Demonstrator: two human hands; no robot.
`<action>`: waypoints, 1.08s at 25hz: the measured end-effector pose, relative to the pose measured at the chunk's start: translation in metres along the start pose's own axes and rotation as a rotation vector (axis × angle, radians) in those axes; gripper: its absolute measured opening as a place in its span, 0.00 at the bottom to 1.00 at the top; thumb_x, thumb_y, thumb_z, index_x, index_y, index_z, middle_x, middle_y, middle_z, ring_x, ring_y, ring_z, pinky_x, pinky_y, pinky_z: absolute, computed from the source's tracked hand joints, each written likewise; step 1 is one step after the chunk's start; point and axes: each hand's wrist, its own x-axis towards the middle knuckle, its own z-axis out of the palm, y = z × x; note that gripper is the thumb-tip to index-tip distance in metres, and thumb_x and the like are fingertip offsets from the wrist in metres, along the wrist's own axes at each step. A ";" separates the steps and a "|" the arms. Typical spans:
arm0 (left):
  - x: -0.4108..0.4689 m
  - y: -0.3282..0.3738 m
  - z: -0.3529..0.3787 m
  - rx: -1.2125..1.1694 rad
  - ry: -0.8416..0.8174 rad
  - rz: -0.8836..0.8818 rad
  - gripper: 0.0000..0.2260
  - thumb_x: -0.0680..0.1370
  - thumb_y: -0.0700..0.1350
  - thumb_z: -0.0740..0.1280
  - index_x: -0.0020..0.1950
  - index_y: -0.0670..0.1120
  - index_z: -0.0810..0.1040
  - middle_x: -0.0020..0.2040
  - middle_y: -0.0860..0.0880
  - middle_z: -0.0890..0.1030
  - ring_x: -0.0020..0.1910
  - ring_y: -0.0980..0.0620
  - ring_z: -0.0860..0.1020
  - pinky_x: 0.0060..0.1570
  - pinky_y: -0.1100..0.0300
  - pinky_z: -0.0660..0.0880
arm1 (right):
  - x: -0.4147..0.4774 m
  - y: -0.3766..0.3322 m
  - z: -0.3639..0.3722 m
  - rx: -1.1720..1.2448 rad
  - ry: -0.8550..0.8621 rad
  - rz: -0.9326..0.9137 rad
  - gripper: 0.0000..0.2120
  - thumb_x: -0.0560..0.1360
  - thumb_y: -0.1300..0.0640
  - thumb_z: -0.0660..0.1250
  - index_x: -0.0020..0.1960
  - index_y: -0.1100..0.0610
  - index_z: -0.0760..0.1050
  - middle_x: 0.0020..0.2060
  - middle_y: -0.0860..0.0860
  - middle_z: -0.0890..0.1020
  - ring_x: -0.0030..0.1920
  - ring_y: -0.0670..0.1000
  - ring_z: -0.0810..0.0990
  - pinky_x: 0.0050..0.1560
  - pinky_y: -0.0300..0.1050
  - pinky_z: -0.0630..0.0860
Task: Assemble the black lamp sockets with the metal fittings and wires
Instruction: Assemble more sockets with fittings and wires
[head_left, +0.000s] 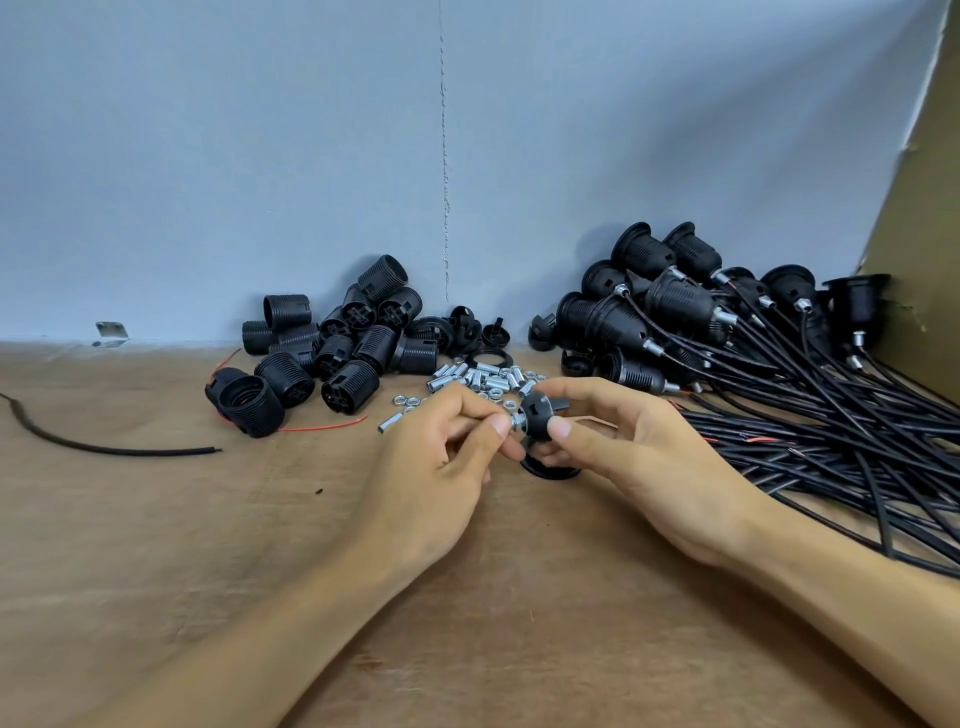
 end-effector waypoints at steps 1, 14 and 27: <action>0.000 0.000 0.000 0.003 -0.004 -0.004 0.06 0.82 0.43 0.66 0.46 0.51 0.78 0.39 0.56 0.86 0.30 0.58 0.75 0.37 0.62 0.74 | 0.000 0.001 0.000 0.012 -0.006 0.004 0.18 0.73 0.55 0.71 0.63 0.52 0.78 0.56 0.55 0.84 0.53 0.55 0.84 0.60 0.47 0.79; 0.001 -0.002 0.003 -0.120 0.029 -0.086 0.07 0.80 0.38 0.69 0.46 0.50 0.78 0.39 0.51 0.86 0.30 0.59 0.75 0.35 0.66 0.73 | 0.005 -0.001 0.002 -0.133 0.012 0.110 0.33 0.74 0.30 0.62 0.40 0.61 0.82 0.30 0.57 0.76 0.24 0.50 0.68 0.26 0.40 0.65; 0.005 -0.008 0.003 -0.109 0.006 -0.172 0.06 0.79 0.34 0.69 0.46 0.43 0.78 0.36 0.44 0.85 0.32 0.50 0.82 0.34 0.61 0.77 | -0.003 0.006 0.006 -0.720 -0.026 -0.188 0.12 0.69 0.47 0.78 0.49 0.47 0.79 0.41 0.44 0.80 0.36 0.42 0.74 0.39 0.31 0.69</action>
